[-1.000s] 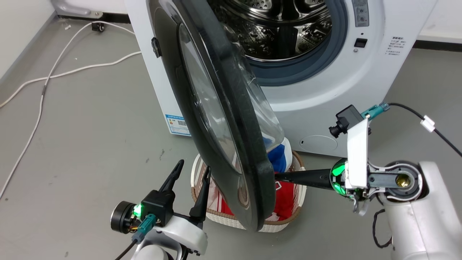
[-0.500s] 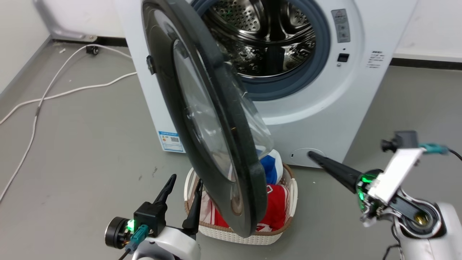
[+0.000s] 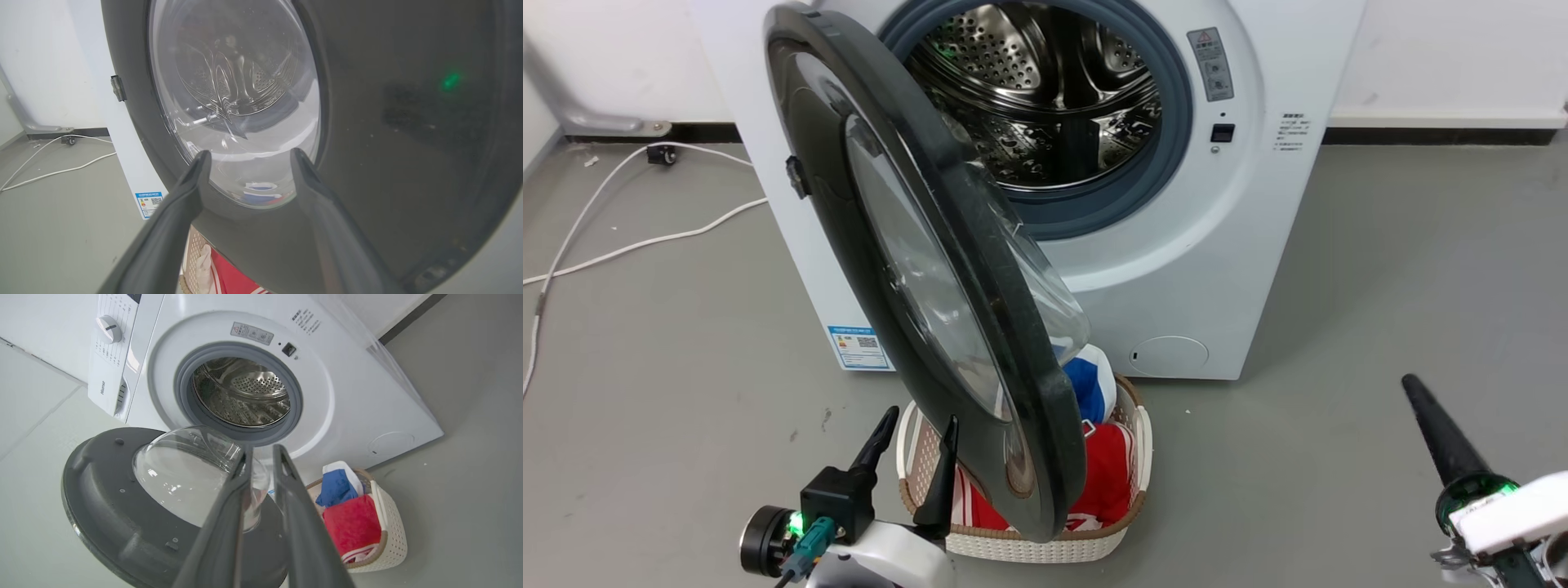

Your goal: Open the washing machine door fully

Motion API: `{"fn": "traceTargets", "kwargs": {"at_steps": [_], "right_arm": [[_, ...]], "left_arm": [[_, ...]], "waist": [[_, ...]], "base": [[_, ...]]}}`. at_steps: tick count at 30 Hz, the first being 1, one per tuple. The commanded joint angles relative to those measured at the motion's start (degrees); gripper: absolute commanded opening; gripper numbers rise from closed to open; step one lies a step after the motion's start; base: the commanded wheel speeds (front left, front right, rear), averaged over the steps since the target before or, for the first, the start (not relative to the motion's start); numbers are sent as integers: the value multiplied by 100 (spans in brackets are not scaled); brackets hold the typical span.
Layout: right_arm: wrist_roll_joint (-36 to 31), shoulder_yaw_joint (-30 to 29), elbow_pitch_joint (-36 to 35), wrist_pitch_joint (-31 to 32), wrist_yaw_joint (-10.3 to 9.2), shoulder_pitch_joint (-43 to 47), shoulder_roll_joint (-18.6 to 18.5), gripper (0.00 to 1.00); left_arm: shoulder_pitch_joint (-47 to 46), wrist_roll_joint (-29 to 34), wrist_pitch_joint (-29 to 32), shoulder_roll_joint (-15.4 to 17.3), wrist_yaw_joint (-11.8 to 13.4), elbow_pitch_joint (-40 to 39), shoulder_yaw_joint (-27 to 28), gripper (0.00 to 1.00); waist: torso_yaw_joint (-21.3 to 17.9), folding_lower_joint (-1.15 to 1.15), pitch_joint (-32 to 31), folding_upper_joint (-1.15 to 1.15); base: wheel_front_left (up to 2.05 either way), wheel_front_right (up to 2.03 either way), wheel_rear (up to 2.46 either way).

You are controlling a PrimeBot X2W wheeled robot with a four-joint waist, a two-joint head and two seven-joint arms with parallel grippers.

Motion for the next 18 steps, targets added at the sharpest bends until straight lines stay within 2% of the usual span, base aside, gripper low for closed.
{"fn": "traceTargets", "kwargs": {"at_steps": [1, 9, 12, 18], "right_arm": [[-245, 26, -138, -205, 15, 105, 8, 100], [-2763, 240, -920, -1859, 14, 342, -317, 100], [-3532, 352, -1119, -2163, 15, 353, -427, 100], [-4461, 539, -1201, -2431, 8, 533, -420, 100]], "left_arm": [[35, -7, -14, 31, 23, 2, 29, 100], [-27, -36, -14, 29, 96, 18, 129, 100], [-72, -40, -14, 21, 140, 11, 162, 100], [-128, -30, -14, 8, 180, 38, 180, 100]], "waist": [[-45, 1, 16, 0], [-87, 1, 39, 0], [-65, 1, 51, 0], [21, 1, 49, 0]], "base": [[0, 0, 0], [0, 0, 0], [0, 0, 0], [0, 0, 0]]}}
